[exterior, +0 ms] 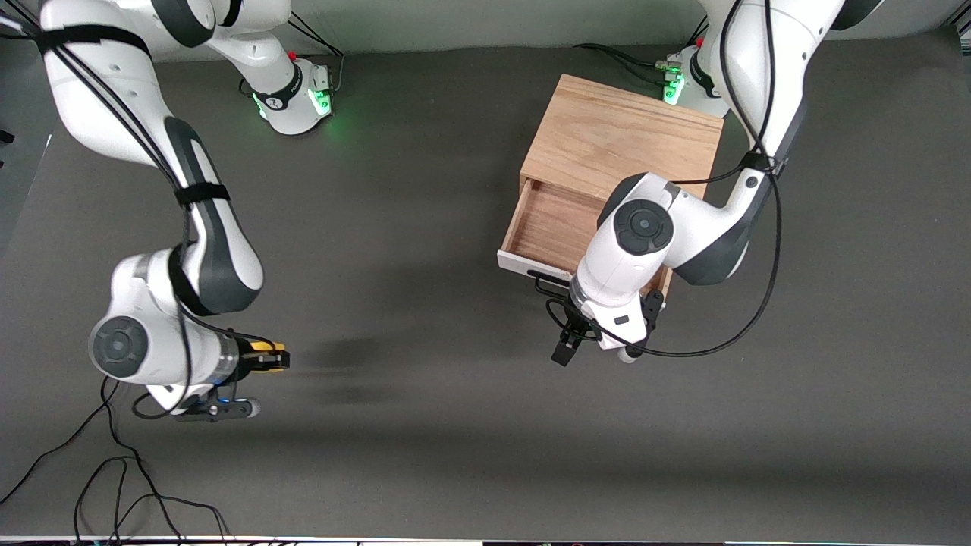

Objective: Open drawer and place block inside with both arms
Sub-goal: 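Pull the drawer open with the left gripper while the right gripper lifts the cube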

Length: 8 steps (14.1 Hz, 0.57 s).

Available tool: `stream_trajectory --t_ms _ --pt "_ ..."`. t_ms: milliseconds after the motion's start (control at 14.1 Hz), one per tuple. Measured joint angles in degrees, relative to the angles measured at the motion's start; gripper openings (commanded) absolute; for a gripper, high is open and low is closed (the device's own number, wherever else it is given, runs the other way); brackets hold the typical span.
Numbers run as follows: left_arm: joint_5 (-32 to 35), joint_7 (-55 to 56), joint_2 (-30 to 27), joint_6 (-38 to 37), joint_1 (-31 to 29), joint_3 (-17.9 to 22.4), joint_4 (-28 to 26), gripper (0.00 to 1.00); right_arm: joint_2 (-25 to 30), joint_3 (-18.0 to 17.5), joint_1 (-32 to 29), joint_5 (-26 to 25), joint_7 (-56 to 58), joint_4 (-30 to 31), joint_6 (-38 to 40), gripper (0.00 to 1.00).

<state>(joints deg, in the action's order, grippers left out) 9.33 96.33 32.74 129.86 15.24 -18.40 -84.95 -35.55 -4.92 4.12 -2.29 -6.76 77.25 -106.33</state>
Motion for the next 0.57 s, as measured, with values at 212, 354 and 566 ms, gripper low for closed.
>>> stream_trajectory --t_ms 212,354,566 --pt "2.76 -4.48 -4.36 -9.88 -0.67 0.1 2.57 1.0 3.59 -0.46 0.35 0.28 -2.44 -4.02 8.31 0.0" --pt "2.07 -13.82 -9.23 -20.3 -3.02 0.17 3.1 1.0 4.27 -0.81 2.21 1.18 -6.25 -8.06 13.75 0.0" --pt "-2.11 -34.21 -15.78 -33.33 -9.84 0.38 3.02 1.0 4.34 -0.97 8.3 3.42 -16.89 -13.14 17.36 0.0"
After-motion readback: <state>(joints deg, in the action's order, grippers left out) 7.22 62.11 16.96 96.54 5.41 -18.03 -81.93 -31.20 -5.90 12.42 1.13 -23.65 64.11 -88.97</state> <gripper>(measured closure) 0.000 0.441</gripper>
